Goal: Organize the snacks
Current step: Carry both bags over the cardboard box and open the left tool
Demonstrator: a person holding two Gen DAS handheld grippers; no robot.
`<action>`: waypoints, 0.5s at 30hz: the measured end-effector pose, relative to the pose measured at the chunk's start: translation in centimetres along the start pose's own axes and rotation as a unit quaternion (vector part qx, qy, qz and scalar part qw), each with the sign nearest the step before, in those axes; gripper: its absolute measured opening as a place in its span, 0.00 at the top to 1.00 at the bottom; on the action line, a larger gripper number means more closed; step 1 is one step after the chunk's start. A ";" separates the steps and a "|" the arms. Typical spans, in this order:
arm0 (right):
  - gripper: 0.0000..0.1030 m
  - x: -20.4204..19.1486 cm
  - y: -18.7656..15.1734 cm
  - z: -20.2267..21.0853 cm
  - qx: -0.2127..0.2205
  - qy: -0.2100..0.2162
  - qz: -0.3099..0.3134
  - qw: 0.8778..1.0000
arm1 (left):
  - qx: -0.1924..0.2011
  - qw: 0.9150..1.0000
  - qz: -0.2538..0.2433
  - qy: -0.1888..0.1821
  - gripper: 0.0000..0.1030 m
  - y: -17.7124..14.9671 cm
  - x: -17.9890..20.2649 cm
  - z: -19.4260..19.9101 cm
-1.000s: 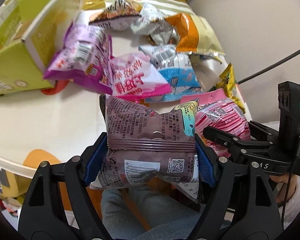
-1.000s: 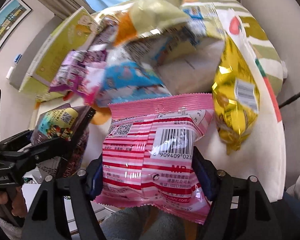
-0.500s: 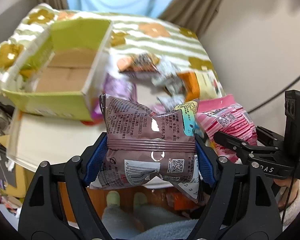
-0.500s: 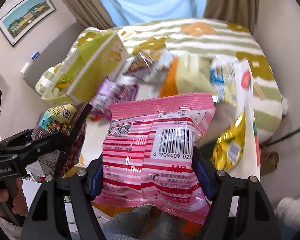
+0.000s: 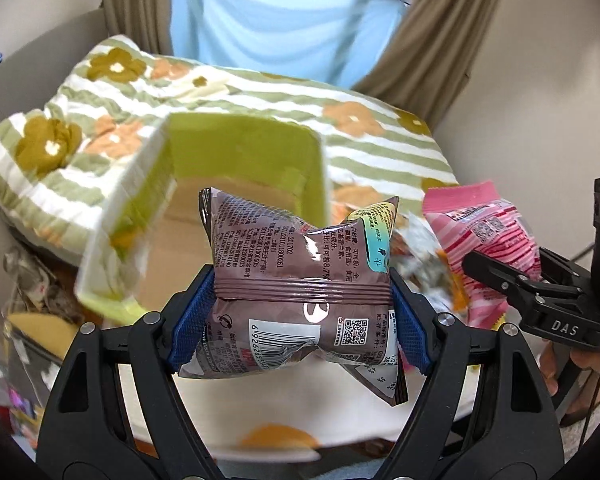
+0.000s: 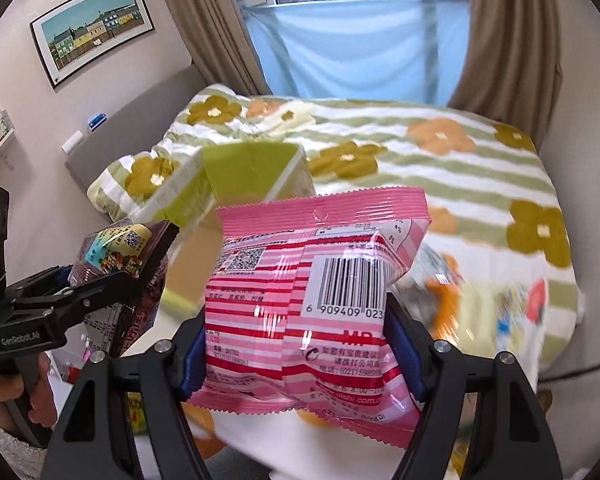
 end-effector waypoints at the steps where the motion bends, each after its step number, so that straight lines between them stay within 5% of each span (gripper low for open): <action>1: 0.31 -0.8 0.9 -0.8 0.001 -0.001 -0.002 1.000 | -0.001 1.000 0.000 0.001 0.24 1.2 -1.3 -0.5; 15: 0.31 -7.3 9.3 -11.1 -0.019 -0.046 -0.048 0.998 | -0.062 0.997 -0.045 -0.016 0.23 11.9 -11.3 -12.2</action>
Point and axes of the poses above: each gripper's, at about its wrist camera, not at the fingertips, and z roughly against the way its jaws point, x to its right, y to its top, the point moved 4 cm from there along -z, roughly the way its jaws point, and after that the axes turned 3 degrees about -z, right-handed, at the moved point
